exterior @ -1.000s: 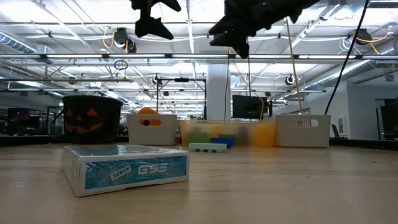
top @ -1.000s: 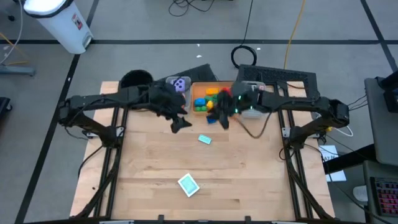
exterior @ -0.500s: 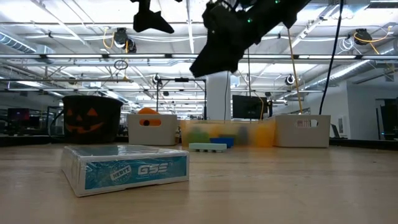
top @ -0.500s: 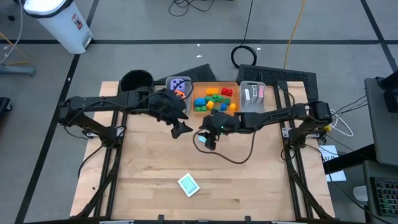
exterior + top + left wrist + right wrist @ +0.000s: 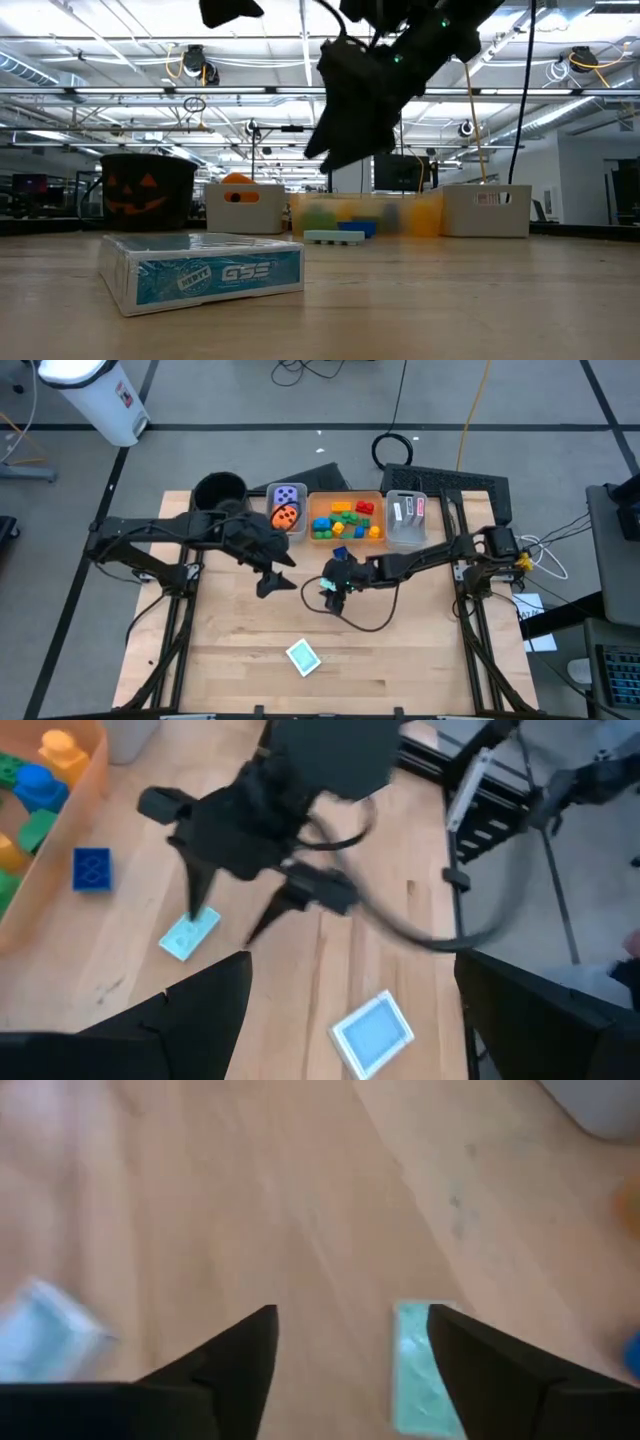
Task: Pick & Place Toys
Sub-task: Put the light blue game piece into the orange bin
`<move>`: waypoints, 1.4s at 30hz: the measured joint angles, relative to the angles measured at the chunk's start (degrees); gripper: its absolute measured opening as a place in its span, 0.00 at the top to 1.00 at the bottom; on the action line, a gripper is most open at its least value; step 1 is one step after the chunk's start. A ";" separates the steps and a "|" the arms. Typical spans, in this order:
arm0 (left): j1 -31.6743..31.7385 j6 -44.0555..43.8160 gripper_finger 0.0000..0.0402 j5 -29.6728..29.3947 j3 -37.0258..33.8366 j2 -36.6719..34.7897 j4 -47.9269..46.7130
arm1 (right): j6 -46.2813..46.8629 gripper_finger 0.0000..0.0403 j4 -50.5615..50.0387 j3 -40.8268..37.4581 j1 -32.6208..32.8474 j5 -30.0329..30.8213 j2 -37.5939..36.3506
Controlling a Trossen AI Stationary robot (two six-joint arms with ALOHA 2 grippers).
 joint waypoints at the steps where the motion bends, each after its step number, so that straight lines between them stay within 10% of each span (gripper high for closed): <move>1: -0.59 0.12 0.12 -0.37 0.02 -0.43 -0.12 | -0.15 0.35 -0.25 -0.05 0.20 1.59 0.33; 31: -3.85 -2.89 0.12 -8.46 0.02 -2.48 -1.77 | -1.65 0.27 -2.01 0.01 -1.98 5.19 9.46; 42: -3.85 -2.93 0.12 -8.48 0.02 -2.48 -1.70 | -1.07 0.41 -2.15 -0.61 -4.01 0.93 9.39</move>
